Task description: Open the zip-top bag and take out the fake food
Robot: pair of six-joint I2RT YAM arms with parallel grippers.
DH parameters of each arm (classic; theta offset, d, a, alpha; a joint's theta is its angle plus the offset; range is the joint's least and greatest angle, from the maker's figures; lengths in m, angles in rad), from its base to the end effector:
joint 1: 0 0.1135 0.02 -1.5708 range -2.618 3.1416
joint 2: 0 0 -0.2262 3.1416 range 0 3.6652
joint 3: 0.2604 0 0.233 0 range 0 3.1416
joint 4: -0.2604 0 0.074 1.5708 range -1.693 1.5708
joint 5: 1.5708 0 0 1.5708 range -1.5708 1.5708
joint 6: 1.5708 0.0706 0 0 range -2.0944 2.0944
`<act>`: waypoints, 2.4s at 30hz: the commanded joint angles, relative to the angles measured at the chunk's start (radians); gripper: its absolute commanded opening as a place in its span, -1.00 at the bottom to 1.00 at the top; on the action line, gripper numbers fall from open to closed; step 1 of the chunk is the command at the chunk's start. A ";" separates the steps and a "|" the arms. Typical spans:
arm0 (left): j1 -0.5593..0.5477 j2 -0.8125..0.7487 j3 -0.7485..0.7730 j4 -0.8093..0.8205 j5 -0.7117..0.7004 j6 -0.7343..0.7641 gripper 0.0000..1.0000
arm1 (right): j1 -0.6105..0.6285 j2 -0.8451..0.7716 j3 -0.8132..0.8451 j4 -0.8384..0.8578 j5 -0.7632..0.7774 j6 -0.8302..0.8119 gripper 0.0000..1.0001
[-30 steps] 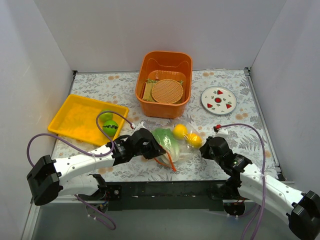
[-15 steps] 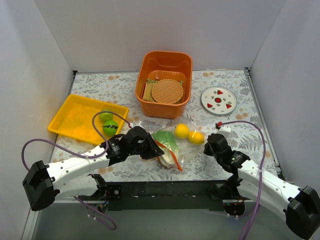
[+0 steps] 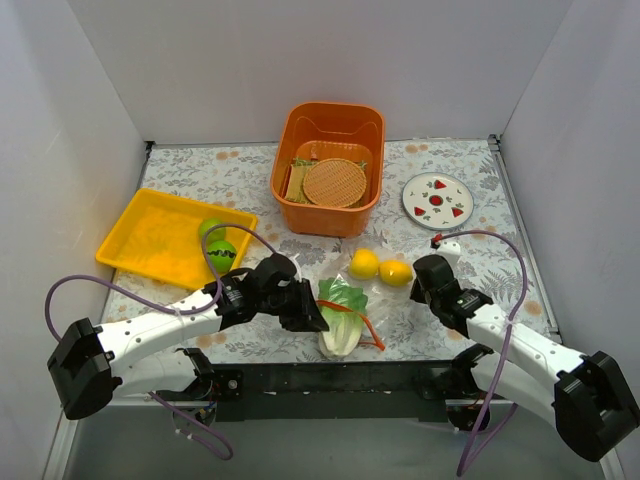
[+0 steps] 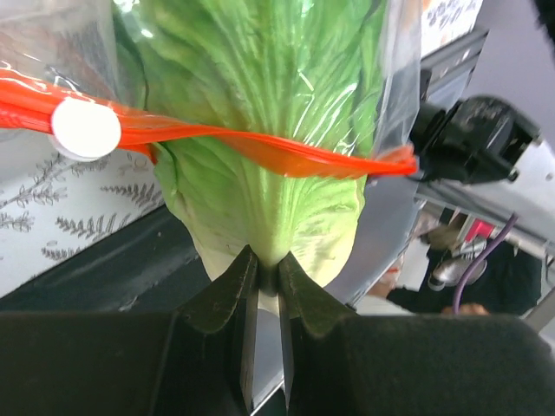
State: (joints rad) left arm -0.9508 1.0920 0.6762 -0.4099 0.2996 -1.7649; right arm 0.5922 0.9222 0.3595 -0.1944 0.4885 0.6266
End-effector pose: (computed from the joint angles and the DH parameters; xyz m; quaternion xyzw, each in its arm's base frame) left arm 0.1236 -0.2090 0.1742 0.3147 -0.8672 0.3812 0.0598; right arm 0.1885 0.0869 0.1308 0.1110 0.8893 0.0377 0.4420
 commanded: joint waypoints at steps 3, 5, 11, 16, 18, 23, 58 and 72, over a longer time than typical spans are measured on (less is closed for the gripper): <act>0.006 -0.046 0.077 -0.139 0.154 0.119 -0.83 | -0.031 0.052 0.071 0.056 0.010 -0.042 -0.97; 0.006 -0.058 0.095 -0.174 0.183 0.145 -0.84 | -0.037 0.066 0.078 0.061 0.001 -0.044 -0.97; 0.007 -0.090 0.129 -0.225 0.289 0.189 -0.84 | -0.043 0.092 0.093 0.062 -0.019 -0.047 -0.97; 0.006 -0.150 0.140 -0.277 0.334 0.212 -0.84 | -0.045 0.090 0.096 0.062 -0.022 -0.050 -0.97; 0.006 -0.168 0.143 -0.293 0.346 0.213 -0.84 | -0.045 0.092 0.102 0.059 -0.025 -0.051 -0.97; 0.007 -0.233 0.163 -0.309 0.358 0.209 -0.84 | -0.063 0.104 0.116 0.052 -0.028 -0.059 -0.97; 1.119 0.014 0.379 -0.031 -0.189 0.134 -0.80 | -0.084 0.006 0.094 -0.007 -0.241 -0.131 -0.97; 1.261 0.333 0.441 0.068 -0.389 0.246 -0.79 | -0.084 -0.023 0.067 0.013 -0.268 -0.143 -0.97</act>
State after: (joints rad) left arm 0.3000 1.3842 1.0550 -0.4103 -0.0154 -1.6012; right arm 0.5106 0.9279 0.4404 -0.1875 0.2314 0.4965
